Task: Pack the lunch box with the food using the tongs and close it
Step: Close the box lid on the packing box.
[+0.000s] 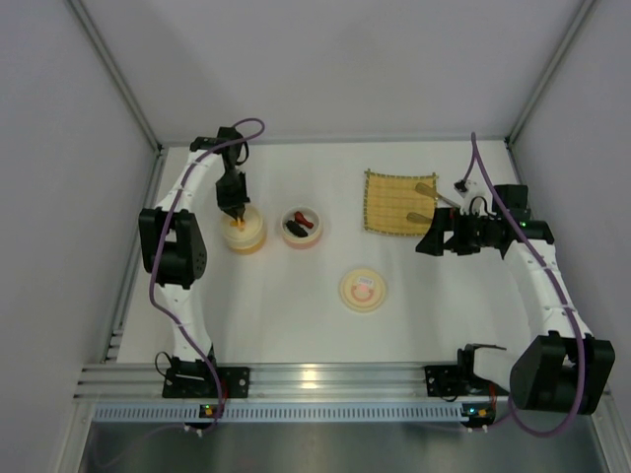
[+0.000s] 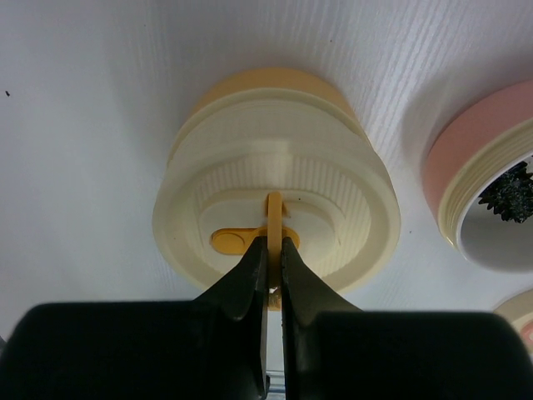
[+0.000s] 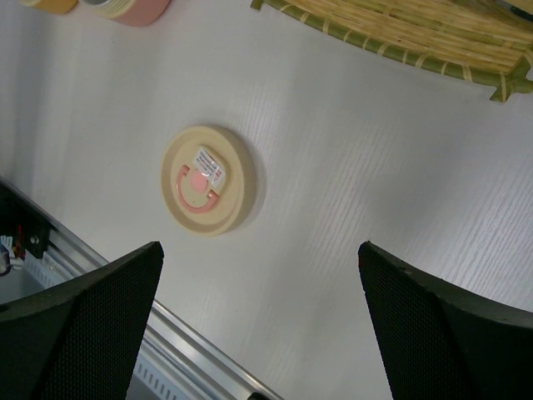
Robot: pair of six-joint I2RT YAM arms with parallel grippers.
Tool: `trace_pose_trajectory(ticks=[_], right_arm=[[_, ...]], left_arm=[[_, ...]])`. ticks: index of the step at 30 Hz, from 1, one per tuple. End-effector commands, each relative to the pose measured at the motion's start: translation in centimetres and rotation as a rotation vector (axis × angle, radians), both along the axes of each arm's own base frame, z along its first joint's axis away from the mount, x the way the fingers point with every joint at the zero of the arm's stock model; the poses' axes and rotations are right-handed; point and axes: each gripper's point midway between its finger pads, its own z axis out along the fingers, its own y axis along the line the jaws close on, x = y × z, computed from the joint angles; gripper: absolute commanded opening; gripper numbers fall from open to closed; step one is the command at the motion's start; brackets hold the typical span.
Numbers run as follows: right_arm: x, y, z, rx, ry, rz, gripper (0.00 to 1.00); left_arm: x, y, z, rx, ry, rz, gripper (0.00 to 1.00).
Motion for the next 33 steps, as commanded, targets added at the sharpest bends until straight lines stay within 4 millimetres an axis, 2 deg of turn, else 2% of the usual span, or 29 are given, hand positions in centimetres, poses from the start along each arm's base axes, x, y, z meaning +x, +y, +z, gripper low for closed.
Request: trace_pose_trajectory(ticks=[1,8,23,33], right_arm=[[0.9,-0.1,1.1,0.016,-0.067,0.001,0.99],[0.7,0.0,1.1,0.018,-0.072,0.003,0.99],[0.7,0.1,1.0,0.025,-0.067,0.007,0.99],[0.6,0.1,1.0,0.025,-0.07,0.007,0.99]], left_arm=[[0.8,0.6,0.3,0.032,-0.041,0.047,0.0],[1.1,0.8,0.2,0.042,-0.05,0.06,0.0],[0.3,-0.1,-0.7,-0.008,-0.006,0.037,0.0],[0.3,0.0,-1.3,0.002,0.004,0.039,0.0]])
